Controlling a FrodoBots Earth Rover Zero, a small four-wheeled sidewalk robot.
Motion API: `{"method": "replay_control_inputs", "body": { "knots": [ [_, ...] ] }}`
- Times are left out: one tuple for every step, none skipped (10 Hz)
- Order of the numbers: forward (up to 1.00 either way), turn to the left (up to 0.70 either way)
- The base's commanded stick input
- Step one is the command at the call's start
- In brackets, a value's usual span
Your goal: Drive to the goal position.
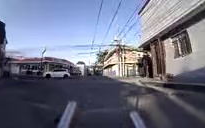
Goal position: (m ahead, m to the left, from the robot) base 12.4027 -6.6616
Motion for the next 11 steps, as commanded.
{"method": "replay_control_inputs", "body": {
  "knots": [
    [0.85,0.0],
    [0.85,0.0],
    [0.85,0.0],
    [0.85,0.0],
    [0.85,-0.06],
    [0.85,-0.23],
    [0.85,-0.34],
    [0.85,-0.34],
    [0.85,-0.34],
    [0.85,-0.34],
    [0.85,-0.34]
  ]
}}
